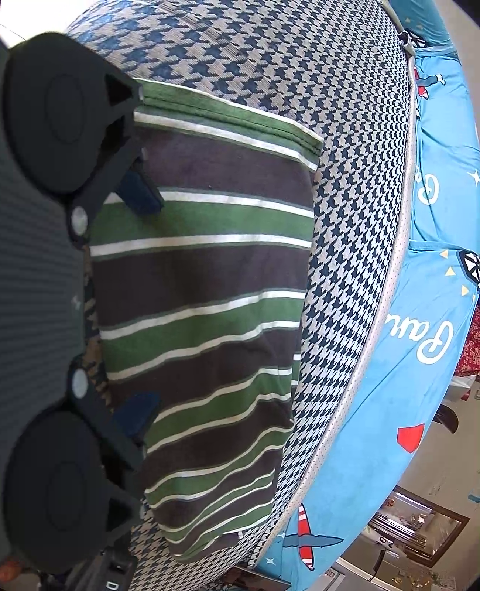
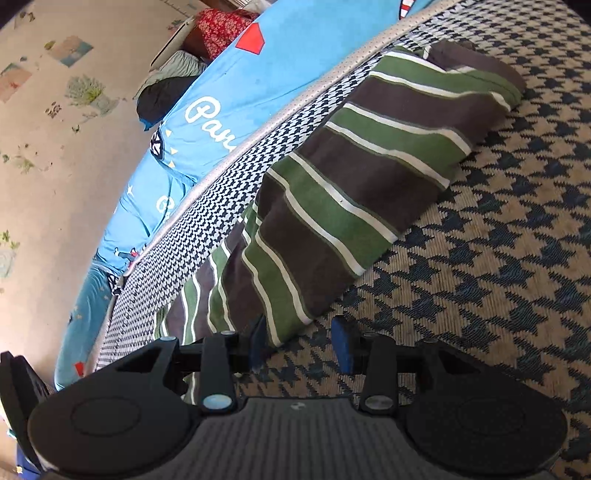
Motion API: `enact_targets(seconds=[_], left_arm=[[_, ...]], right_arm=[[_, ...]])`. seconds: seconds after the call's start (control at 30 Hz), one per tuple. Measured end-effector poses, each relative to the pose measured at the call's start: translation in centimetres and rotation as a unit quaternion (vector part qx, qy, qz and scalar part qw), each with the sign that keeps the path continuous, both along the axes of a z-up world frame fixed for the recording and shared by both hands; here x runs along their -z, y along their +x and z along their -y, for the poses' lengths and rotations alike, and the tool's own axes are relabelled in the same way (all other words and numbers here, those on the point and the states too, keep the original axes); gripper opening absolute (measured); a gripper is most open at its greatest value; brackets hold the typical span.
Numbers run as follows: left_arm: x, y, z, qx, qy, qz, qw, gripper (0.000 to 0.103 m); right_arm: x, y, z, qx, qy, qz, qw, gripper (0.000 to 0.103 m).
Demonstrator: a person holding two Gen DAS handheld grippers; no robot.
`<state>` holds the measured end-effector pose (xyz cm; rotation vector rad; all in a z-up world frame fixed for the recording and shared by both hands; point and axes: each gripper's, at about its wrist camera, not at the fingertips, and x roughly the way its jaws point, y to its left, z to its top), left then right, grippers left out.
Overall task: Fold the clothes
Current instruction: 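Withdraw both grippers from the folded striped shirt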
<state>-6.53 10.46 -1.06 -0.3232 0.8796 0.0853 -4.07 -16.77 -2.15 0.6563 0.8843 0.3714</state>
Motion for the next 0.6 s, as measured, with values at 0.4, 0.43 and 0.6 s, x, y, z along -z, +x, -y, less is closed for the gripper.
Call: enact_targets(seconds=[0.4, 0.43, 0.6], left_arm=[[0.0, 0.1, 0.2, 0.001, -0.002, 0.000, 1.0000, 0.103], [0.0, 0.1, 0.2, 0.001, -0.002, 0.000, 1.0000, 0.103], [0.1, -0.1, 0.4, -0.001, -0.002, 0.001, 1.0000, 0.103]], right_arm=[[0.9, 0.9, -1.3, 0.024, 0.021, 0.004, 0.999, 0.037], [1.0, 0.9, -1.4, 0.026, 0.019, 0.006, 0.999, 0.037], [1.2, 0.9, -1.7, 0.043, 0.000, 0.003, 0.999, 0.014]])
